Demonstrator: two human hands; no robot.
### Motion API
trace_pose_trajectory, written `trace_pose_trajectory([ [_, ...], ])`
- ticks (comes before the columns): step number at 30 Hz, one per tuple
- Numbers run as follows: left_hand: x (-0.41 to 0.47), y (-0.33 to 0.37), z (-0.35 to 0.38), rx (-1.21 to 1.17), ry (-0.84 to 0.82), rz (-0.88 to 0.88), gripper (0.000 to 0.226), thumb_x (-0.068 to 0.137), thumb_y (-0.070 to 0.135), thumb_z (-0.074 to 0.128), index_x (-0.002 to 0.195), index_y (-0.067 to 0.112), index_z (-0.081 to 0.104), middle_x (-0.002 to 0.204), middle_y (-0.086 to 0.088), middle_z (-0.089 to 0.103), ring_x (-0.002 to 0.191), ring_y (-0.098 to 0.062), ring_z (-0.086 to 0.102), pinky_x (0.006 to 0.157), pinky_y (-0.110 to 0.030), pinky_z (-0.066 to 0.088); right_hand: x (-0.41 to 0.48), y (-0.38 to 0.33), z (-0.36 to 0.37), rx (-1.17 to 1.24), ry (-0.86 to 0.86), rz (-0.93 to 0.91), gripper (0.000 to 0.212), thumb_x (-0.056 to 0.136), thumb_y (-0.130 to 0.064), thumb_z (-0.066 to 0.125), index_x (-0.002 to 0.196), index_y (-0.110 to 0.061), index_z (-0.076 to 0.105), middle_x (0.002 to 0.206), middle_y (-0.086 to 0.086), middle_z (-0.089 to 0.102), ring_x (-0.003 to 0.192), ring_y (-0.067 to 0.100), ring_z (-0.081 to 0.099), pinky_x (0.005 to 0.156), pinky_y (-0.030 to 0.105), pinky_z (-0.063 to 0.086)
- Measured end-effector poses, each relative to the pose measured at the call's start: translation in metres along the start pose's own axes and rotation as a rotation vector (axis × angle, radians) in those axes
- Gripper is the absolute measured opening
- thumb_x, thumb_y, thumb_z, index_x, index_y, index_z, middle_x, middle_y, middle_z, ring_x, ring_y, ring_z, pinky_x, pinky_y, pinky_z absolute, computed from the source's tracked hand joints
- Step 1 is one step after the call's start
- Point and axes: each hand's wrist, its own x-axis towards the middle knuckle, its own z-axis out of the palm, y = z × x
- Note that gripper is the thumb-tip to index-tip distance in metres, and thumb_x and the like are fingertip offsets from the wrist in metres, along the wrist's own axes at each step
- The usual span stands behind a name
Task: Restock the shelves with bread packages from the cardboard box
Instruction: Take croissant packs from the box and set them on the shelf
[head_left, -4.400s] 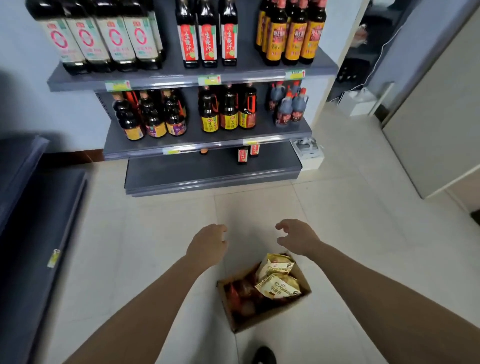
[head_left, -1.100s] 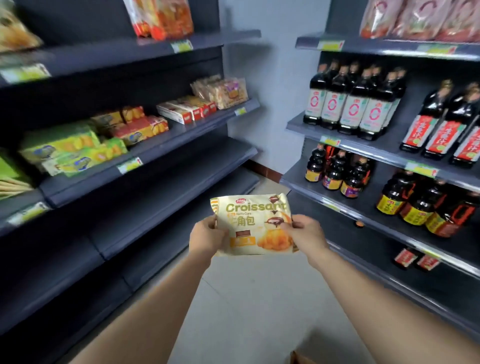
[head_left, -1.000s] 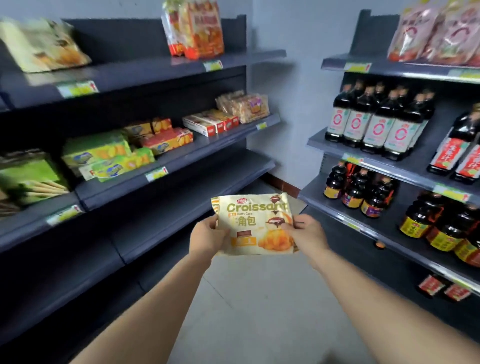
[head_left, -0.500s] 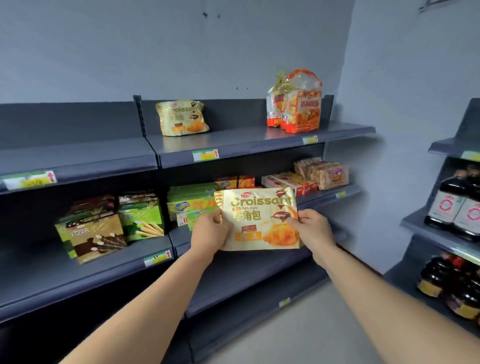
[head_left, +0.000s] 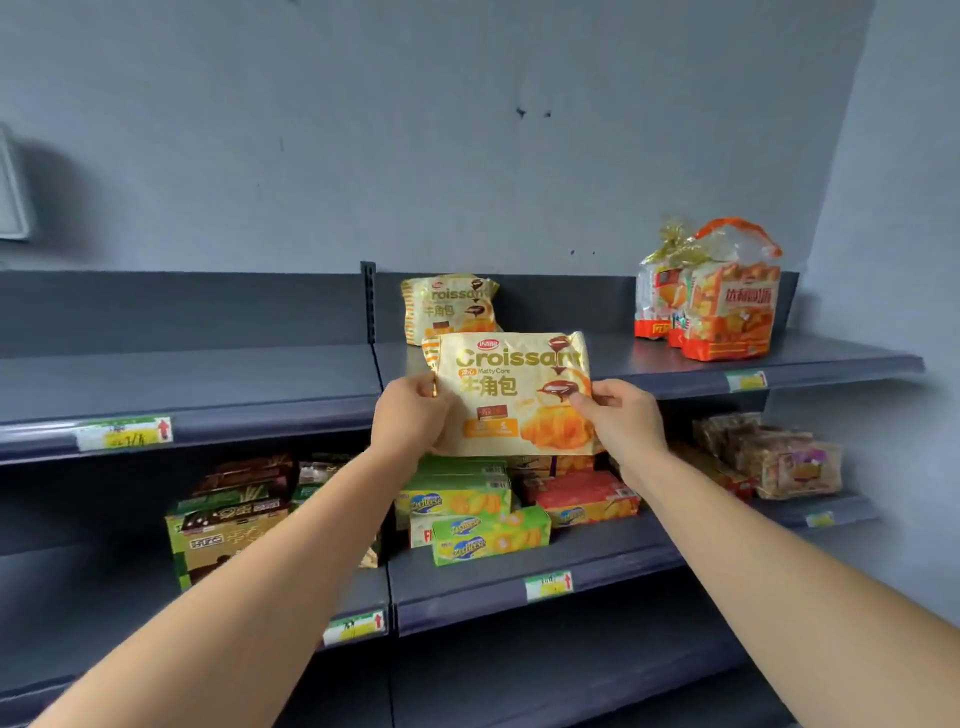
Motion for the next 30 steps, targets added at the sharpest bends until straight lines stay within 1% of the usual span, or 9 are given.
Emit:
trace_pose_trajectory([
  [2, 0.026, 0.006, 0.004, 0.005, 0.027, 0.017, 0.015, 0.090, 0.022, 0.058, 0.098, 0.027, 0.069, 0.100, -0.002, 0.071, 0.088, -0.029, 0.068, 0.075, -0.047, 0.060, 0.029, -0.005, 0.009, 0.002, -0.010, -0.029, 0.033, 0.086, -0.026, 0.069, 0.116, -0.012, 0.067, 0.107, -0.001, 0.067, 0.101, 0.017, 0.061, 0.090, 0.038, 0.053],
  [4, 0.051, 0.010, 0.007, 0.030, 0.052, 0.010, 0.034, 0.091, 0.025, 0.058, 0.124, 0.021, 0.063, 0.115, -0.003, 0.068, 0.087, -0.026, 0.069, 0.074, -0.044, 0.060, 0.056, -0.010, 0.019, 0.008, -0.030, -0.044, 0.032, 0.086, -0.026, 0.069, 0.116, -0.012, 0.067, 0.111, 0.001, 0.068, 0.101, 0.018, 0.063, 0.089, 0.040, 0.054],
  [6, 0.072, 0.011, 0.010, 0.058, 0.059, 0.008, 0.041, 0.092, 0.022, 0.057, 0.133, 0.019, 0.056, 0.113, -0.003, 0.068, 0.077, -0.022, 0.069, 0.068, -0.036, 0.061, 0.079, -0.011, 0.029, 0.017, -0.045, -0.046, 0.032, 0.086, -0.025, 0.069, 0.116, -0.012, 0.067, 0.112, 0.002, 0.069, 0.100, 0.018, 0.064, 0.087, 0.042, 0.056],
  [9, 0.100, 0.012, 0.013, 0.097, 0.059, 0.006, 0.042, 0.093, 0.016, 0.056, 0.135, 0.016, 0.054, 0.080, 0.007, 0.064, 0.060, -0.009, 0.059, 0.045, -0.018, 0.049, 0.108, -0.010, 0.046, 0.010, -0.060, -0.049, 0.033, 0.086, -0.023, 0.070, 0.117, -0.012, 0.067, 0.114, 0.002, 0.069, 0.100, 0.020, 0.065, 0.084, 0.045, 0.057],
  [12, 0.130, 0.008, 0.015, 0.099, 0.069, 0.009, 0.043, 0.094, 0.017, 0.058, 0.136, 0.015, 0.053, 0.070, 0.009, 0.058, 0.061, -0.006, 0.055, 0.056, -0.019, 0.045, 0.136, -0.007, 0.065, -0.009, -0.078, -0.043, 0.035, 0.088, -0.021, 0.068, 0.121, -0.011, 0.065, 0.118, 0.002, 0.066, 0.102, 0.022, 0.064, 0.085, 0.044, 0.057],
  [15, 0.163, 0.003, 0.017, 0.105, 0.078, -0.003, 0.042, 0.092, 0.013, 0.058, 0.134, 0.013, 0.054, 0.074, 0.006, 0.060, 0.064, -0.010, 0.059, 0.059, -0.024, 0.049, 0.163, -0.005, 0.086, -0.009, -0.109, -0.033, 0.036, 0.089, -0.019, 0.067, 0.124, -0.012, 0.063, 0.121, 0.003, 0.065, 0.101, 0.023, 0.065, 0.085, 0.043, 0.057],
  [19, 0.199, -0.006, 0.021, 0.095, 0.051, -0.048, 0.041, 0.089, 0.013, 0.061, 0.130, 0.010, 0.055, 0.090, -0.001, 0.067, 0.086, -0.025, 0.069, 0.080, -0.038, 0.058, 0.190, -0.006, 0.110, -0.006, -0.141, -0.007, 0.035, 0.092, -0.016, 0.063, 0.126, -0.010, 0.061, 0.118, 0.003, 0.065, 0.097, 0.019, 0.063, 0.085, 0.040, 0.058],
  [24, 0.240, -0.018, 0.026, 0.088, 0.015, -0.066, 0.049, 0.087, 0.016, 0.064, 0.133, 0.010, 0.050, 0.113, -0.007, 0.065, 0.097, -0.024, 0.066, 0.089, -0.042, 0.055, 0.221, 0.003, 0.139, 0.008, -0.187, 0.011, 0.031, 0.094, -0.015, 0.058, 0.125, -0.010, 0.062, 0.103, -0.001, 0.063, 0.096, 0.018, 0.062, 0.087, 0.039, 0.057],
  [30, 0.266, -0.026, 0.033, 0.121, -0.033, -0.099, 0.055, 0.086, 0.019, 0.064, 0.137, 0.013, 0.045, 0.115, -0.005, 0.061, 0.102, -0.022, 0.060, 0.090, -0.039, 0.053, 0.252, 0.019, 0.162, 0.006, -0.218, 0.035, 0.027, 0.095, -0.012, 0.055, 0.120, -0.015, 0.065, 0.109, -0.001, 0.066, 0.100, 0.019, 0.063, 0.088, 0.039, 0.056],
])
